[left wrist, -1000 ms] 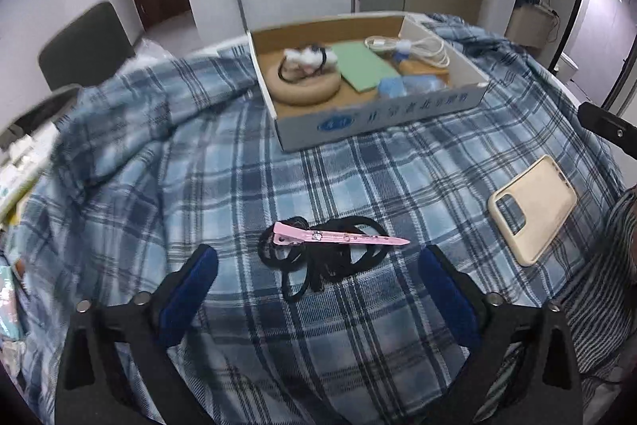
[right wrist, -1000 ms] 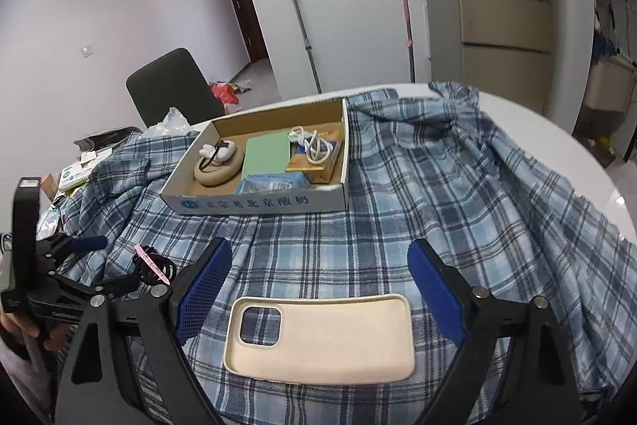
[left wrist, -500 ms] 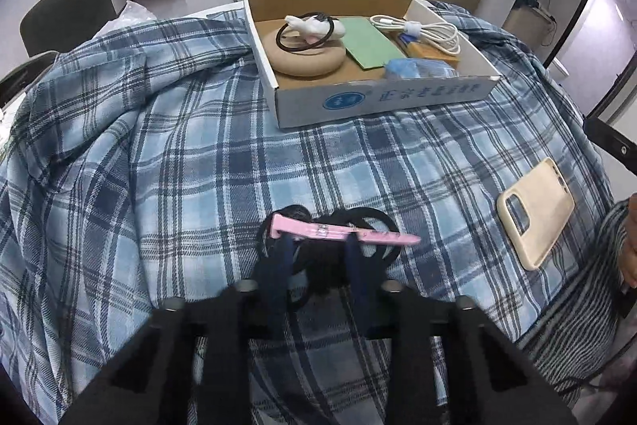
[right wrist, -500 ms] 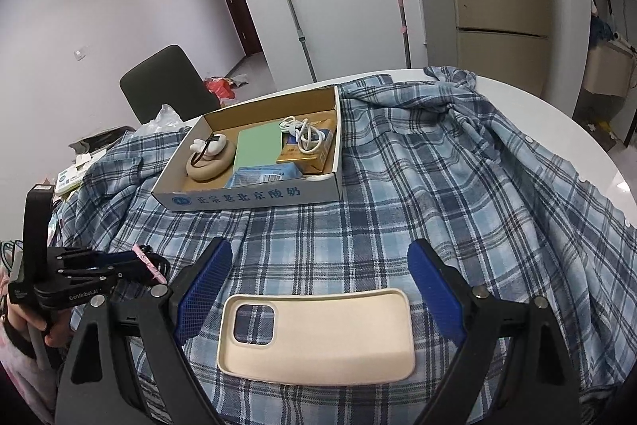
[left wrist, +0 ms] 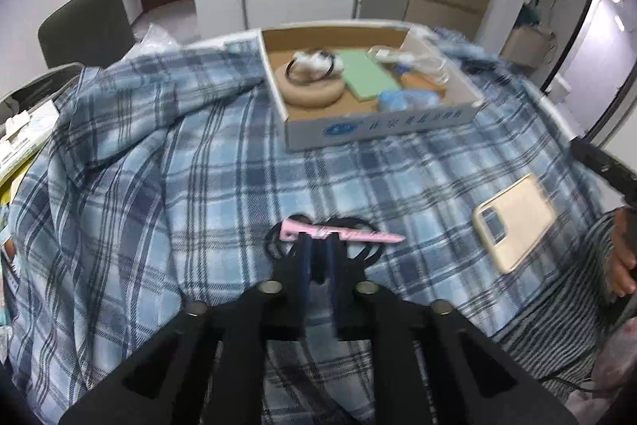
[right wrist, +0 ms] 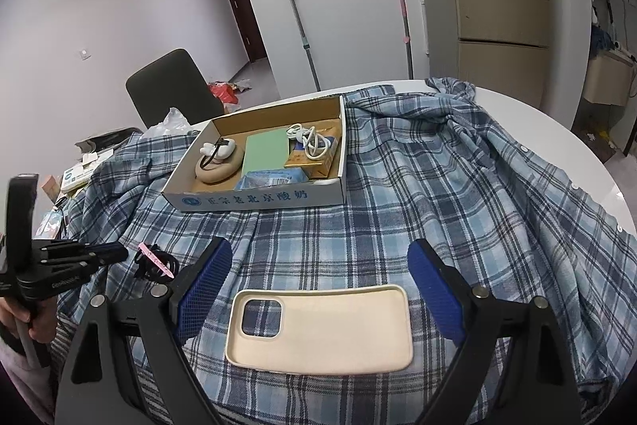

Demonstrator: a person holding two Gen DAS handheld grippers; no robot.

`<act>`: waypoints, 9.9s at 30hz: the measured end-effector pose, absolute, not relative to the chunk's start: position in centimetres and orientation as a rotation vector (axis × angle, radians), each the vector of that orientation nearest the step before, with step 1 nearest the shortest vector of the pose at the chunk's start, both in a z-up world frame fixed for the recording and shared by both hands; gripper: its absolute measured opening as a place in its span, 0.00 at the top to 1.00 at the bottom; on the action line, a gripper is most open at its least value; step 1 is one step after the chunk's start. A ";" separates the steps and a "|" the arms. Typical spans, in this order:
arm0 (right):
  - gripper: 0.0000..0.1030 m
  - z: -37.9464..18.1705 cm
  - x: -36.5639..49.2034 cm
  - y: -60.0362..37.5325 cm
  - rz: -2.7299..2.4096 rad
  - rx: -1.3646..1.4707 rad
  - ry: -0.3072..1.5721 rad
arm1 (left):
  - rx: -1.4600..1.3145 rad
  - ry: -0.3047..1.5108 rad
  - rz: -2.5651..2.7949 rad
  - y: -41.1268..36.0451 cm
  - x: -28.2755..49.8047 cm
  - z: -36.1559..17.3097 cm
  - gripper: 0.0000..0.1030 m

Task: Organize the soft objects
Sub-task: 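Grasp the black cable with the pink tag with the left tool, then grasp the beige phone case with the right tool while the left tool holds the black cable, then lift the beige phone case with the right tool and turn it upright, then carry the phone case and black cable over the box with both tools, then lower the phone case and black cable into the box and open both tools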

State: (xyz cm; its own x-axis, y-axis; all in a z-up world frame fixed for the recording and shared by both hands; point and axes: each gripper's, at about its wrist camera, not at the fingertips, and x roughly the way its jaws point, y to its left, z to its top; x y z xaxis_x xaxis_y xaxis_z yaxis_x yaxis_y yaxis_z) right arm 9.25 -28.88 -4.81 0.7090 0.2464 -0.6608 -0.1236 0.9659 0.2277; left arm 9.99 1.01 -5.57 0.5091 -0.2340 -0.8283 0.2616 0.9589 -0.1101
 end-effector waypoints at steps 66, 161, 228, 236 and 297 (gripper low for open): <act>0.96 -10.0 11.2 -34.6 -0.098 -0.039 1.014 | -0.049 0.801 -0.320 -1.2 3.7 -1.0 0.89; 0.19 -9.7 14.2 -23.6 0.374 -0.163 1.035 | -0.078 0.809 -0.302 0.5 2.2 -1.3 0.89; 0.30 10.0 19.3 -22.8 0.238 -0.057 0.558 | -0.004 0.449 -0.260 -3.7 11.9 15.4 0.89; 0.30 6.9 24.2 -22.9 0.227 0.009 0.620 | 0.023 0.437 -0.248 -6.3 17.1 14.8 0.89; 0.19 2.2 26.7 -24.0 0.271 0.044 0.709 | -0.053 0.590 -0.252 -5.1 23.1 8.1 0.24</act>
